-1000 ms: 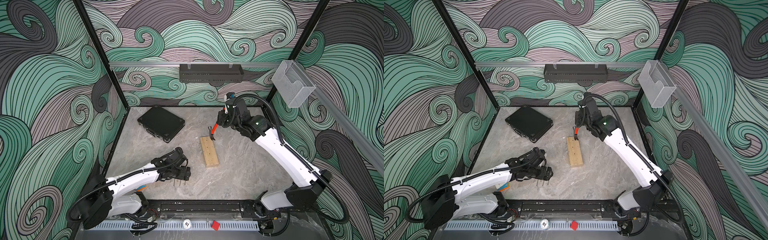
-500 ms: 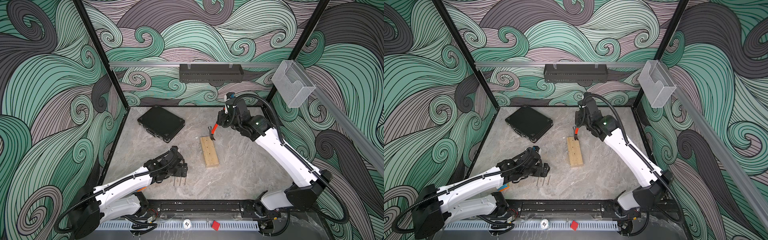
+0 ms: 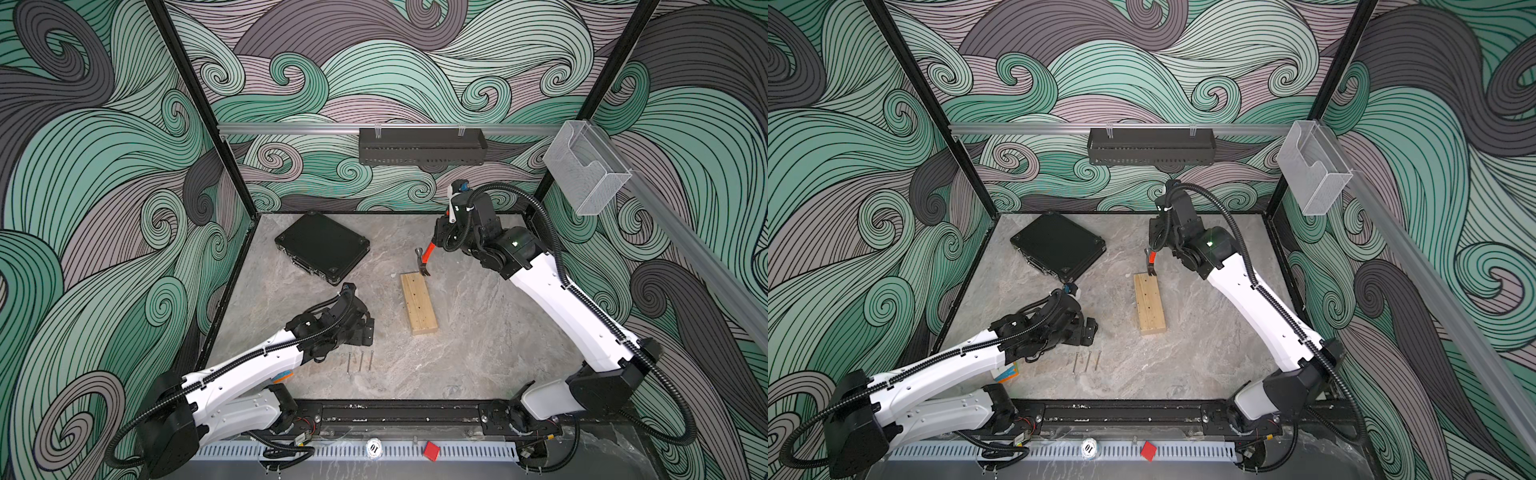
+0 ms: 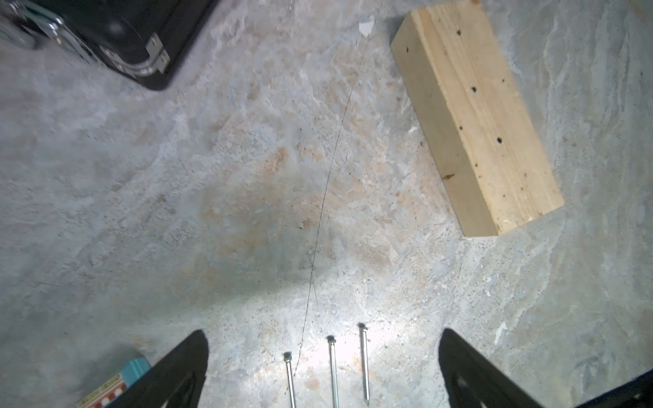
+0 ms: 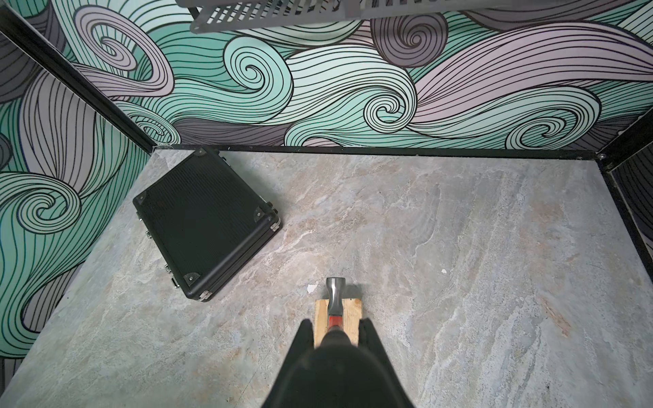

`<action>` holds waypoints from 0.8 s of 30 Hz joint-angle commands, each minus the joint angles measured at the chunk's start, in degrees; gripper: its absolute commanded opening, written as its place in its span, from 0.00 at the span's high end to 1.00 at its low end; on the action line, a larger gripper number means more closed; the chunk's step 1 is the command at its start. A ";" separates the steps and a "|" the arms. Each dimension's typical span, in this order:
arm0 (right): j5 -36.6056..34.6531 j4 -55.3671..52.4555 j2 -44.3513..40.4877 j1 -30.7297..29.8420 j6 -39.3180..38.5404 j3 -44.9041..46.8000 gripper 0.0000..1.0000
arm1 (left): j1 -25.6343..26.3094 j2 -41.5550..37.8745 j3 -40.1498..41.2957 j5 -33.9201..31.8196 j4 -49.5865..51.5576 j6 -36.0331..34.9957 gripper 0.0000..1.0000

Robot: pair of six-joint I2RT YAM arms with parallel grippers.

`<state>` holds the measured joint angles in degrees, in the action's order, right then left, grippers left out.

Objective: Use a claw hammer to pull out a nail
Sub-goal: Place the nail at the center of the board, then place the hammer at the center of the board.

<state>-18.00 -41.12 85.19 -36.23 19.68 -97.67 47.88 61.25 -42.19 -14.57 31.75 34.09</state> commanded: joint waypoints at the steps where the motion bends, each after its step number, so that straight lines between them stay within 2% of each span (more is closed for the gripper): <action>1: -1.29 4.62 -0.18 0.53 -1.14 -3.63 0.98 | -1.77 -0.17 -3.43 -3.72 0.89 -4.92 0.01; 10: -0.57 4.74 1.21 1.16 -2.50 -5.99 0.98 | -10.76 0.50 -10.28 -1.64 0.05 -13.32 0.01; 14: -0.52 4.72 1.32 2.01 -2.63 -6.18 0.98 | -15.75 -0.52 -12.71 4.90 -3.42 -18.65 0.01; 16: -0.30 4.65 1.29 1.66 -2.63 -6.29 0.98 | -16.75 -0.16 -14.78 8.22 -3.58 -21.52 0.01; 24: 0.72 4.47 1.04 1.61 -2.87 -6.39 0.98 | -17.91 1.40 -20.97 14.41 -2.12 -27.43 0.01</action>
<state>-17.54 -40.99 87.35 -34.79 16.99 -101.45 30.52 61.73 -61.32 -4.27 29.06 10.85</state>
